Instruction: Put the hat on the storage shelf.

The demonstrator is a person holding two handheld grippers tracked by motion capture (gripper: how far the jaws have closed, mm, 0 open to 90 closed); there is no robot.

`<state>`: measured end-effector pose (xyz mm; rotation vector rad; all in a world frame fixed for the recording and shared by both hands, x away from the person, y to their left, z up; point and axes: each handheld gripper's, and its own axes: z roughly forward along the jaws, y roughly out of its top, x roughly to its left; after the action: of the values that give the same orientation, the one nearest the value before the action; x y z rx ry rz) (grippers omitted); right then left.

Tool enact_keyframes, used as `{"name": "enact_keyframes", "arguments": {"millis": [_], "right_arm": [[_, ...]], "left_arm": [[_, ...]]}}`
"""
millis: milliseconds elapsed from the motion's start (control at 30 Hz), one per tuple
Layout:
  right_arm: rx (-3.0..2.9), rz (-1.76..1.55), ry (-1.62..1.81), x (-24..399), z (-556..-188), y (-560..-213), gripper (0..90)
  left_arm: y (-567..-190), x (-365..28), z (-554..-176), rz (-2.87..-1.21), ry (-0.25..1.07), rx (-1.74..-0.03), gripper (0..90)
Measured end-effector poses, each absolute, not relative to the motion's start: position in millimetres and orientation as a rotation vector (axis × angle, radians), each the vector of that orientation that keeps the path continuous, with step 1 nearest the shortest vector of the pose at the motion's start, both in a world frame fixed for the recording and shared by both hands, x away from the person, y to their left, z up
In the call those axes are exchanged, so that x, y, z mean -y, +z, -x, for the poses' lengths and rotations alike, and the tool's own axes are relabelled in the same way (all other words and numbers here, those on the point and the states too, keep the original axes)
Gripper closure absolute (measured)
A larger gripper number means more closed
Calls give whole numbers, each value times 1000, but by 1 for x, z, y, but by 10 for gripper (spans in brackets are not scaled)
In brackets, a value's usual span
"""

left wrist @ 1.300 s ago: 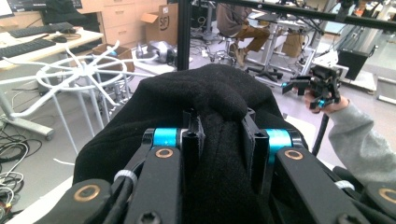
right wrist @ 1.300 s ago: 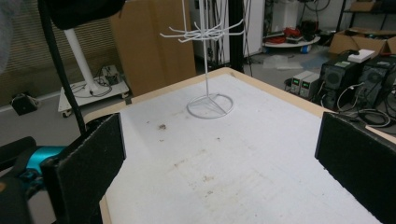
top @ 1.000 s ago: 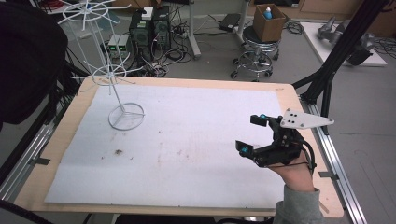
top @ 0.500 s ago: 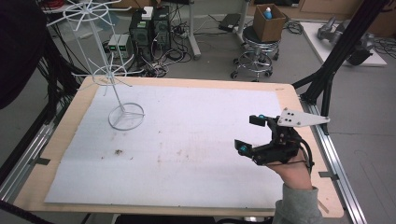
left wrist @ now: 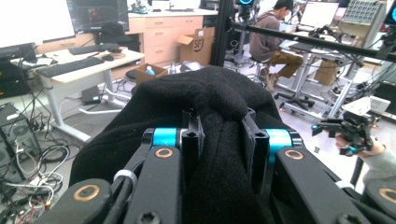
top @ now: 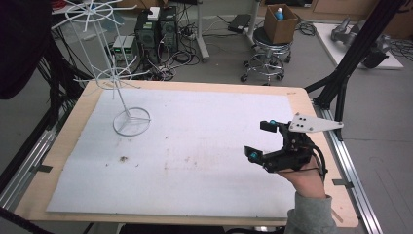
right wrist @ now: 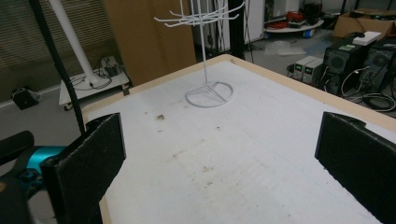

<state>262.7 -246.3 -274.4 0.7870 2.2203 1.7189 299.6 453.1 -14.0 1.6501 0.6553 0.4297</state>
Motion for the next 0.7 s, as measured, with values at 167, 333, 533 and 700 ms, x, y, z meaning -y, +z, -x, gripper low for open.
{"name": "enact_keyframes", "arguments": {"millis": [167, 333, 533, 700], "right_arm": [[-2223, -786, 1716, 246, -263, -275, 7], [-2225, -795, 1718, 247, -264, -277, 7], [-2223, -783, 1720, 247, -263, -277, 7], [-2225, -790, 1718, 247, -262, -277, 7]], "left_arm": [[-19, -450, -308, -1659, 438, -680, 741], [-25, -443, -315, -1681, 456, -695, 741], [-30, -430, -323, -1714, 486, -716, 740], [-44, -427, -331, -1703, 469, -732, 739]]}}
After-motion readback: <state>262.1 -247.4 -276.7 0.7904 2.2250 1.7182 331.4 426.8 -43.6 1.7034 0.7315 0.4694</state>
